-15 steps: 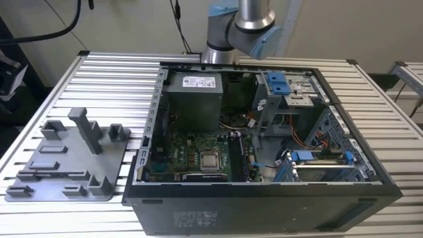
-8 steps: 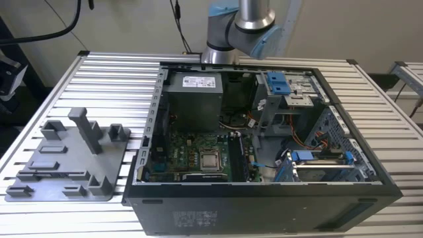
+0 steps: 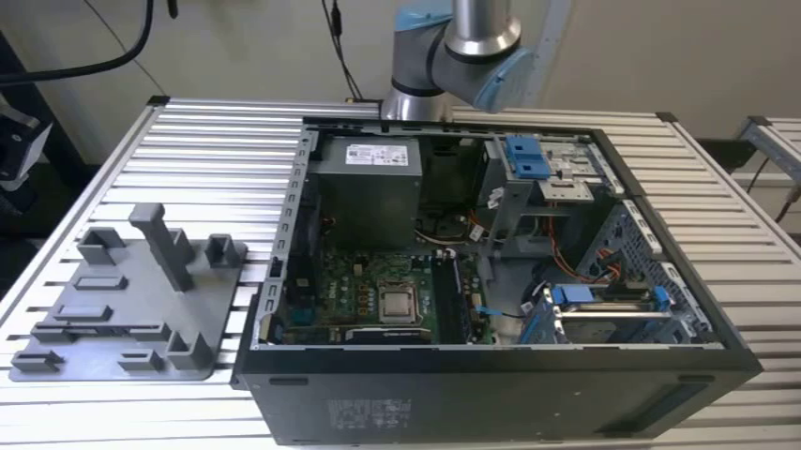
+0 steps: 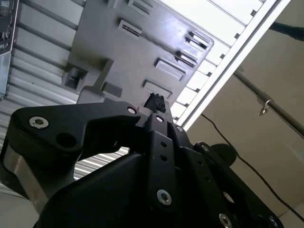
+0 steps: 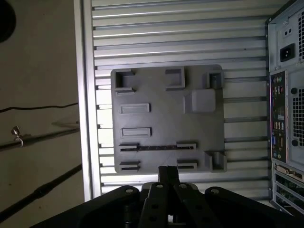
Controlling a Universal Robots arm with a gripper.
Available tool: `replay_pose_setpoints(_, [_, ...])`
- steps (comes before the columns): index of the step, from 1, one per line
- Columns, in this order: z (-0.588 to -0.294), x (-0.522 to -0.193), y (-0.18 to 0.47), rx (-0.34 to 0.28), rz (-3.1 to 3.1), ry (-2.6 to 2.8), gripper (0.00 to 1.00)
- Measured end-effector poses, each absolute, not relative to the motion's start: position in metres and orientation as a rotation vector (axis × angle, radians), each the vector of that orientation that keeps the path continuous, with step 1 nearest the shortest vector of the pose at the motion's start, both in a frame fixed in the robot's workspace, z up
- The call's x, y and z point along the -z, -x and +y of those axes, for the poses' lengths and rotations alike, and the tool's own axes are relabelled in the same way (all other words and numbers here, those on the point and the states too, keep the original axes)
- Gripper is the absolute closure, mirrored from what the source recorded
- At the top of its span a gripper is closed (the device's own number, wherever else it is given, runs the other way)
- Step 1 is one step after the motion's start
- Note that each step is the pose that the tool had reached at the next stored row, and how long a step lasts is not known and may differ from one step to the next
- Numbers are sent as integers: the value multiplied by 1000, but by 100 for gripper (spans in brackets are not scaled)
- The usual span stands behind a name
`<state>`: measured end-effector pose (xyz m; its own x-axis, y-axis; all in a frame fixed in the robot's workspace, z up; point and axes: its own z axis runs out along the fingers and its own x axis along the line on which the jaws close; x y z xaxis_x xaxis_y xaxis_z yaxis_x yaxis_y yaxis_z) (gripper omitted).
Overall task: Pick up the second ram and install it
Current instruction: 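Pick up the second ram and move it above second insertion slot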
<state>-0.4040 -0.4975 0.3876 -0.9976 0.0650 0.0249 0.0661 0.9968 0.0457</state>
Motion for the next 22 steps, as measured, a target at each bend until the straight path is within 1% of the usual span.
replay_pose_setpoints(22, [-498, -388, 404, 65, -3104, -228, 89])
